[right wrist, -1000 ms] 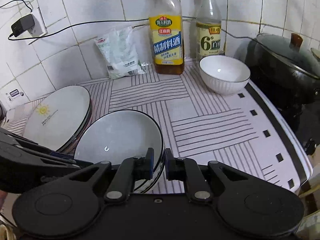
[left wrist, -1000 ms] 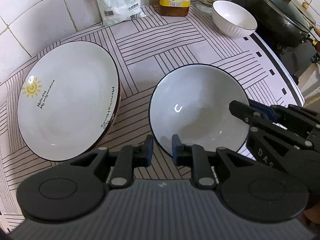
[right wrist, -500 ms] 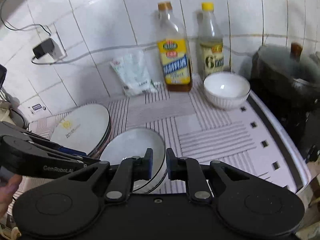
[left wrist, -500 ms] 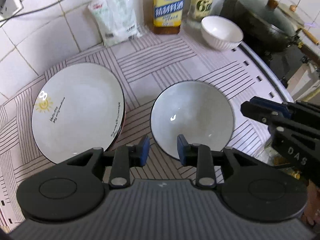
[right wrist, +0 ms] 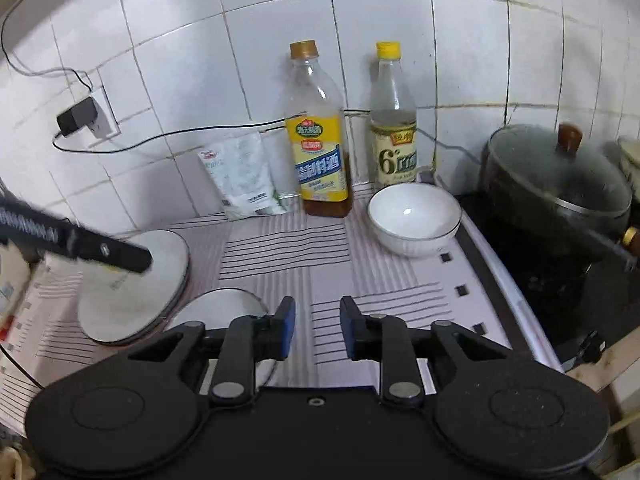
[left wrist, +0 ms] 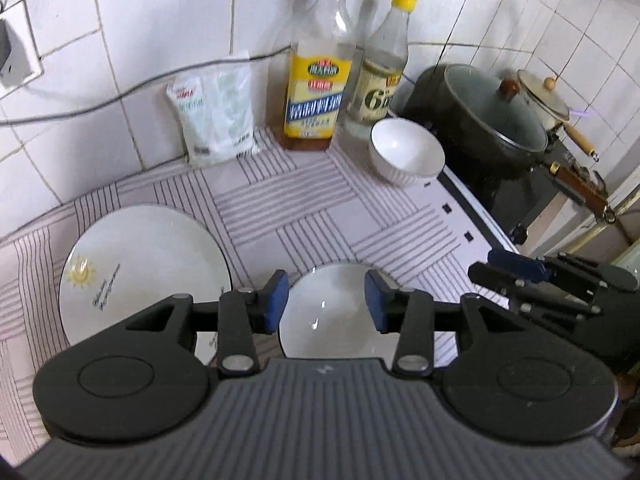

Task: Organize plates and bowls
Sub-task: 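Grasp the rim of the white bowl near the stove with both tools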

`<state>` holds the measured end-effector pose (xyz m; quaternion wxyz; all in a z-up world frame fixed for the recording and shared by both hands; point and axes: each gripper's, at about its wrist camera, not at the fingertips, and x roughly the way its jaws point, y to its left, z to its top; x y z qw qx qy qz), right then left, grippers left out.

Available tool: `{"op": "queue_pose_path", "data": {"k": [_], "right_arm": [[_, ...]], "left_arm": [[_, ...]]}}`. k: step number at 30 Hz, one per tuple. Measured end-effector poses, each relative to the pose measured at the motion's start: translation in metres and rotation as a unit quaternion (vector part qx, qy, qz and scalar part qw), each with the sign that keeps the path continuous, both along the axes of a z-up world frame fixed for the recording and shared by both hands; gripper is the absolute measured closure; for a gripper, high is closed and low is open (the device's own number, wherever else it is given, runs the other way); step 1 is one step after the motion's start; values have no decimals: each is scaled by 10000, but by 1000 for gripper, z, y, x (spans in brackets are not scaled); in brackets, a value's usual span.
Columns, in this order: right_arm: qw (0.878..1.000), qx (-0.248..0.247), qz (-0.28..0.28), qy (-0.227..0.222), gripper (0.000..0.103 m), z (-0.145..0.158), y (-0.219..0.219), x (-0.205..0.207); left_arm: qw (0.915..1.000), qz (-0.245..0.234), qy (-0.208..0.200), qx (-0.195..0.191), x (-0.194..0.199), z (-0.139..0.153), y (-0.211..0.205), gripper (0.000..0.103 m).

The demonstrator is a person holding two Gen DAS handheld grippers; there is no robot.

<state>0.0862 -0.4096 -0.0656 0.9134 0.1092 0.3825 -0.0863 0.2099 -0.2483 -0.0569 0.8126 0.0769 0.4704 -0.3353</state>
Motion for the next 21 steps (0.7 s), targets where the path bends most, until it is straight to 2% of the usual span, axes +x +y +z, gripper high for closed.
{"op": "queue_pose_path", "data": {"k": [2, 6, 7, 9, 14, 19, 20, 21], "right_arm": [[9999, -127, -12, 21, 66, -4, -2, 6], [9991, -181, -337, 167, 58, -12, -17, 20], [9987, -203, -432, 160, 56, -13, -21, 22], [9983, -203, -538, 108, 43, -16, -29, 27], [9978, -8, -657, 93, 34, -39, -47, 39], [9980, -179, -604, -47, 24, -73, -54, 59], [9980, -157, -597, -101, 14, -80, -57, 63], [9978, -119, -641, -118, 10, -87, -61, 66]], "left_arm": [[10000, -30, 13, 6, 9, -1, -7, 62], [9992, -106, 388, -47, 27, -4, -21, 58], [9991, -153, 395, -70, 29, -4, -26, 57], [9989, -225, 387, -100, 35, -5, -38, 53], [9987, -374, 329, -68, 49, -21, -74, 45], [9987, -404, 282, -115, 70, -49, -106, 39], [9988, -395, 261, -126, 75, -55, -113, 37], [9989, -361, 260, -128, 80, -61, -120, 37]]}}
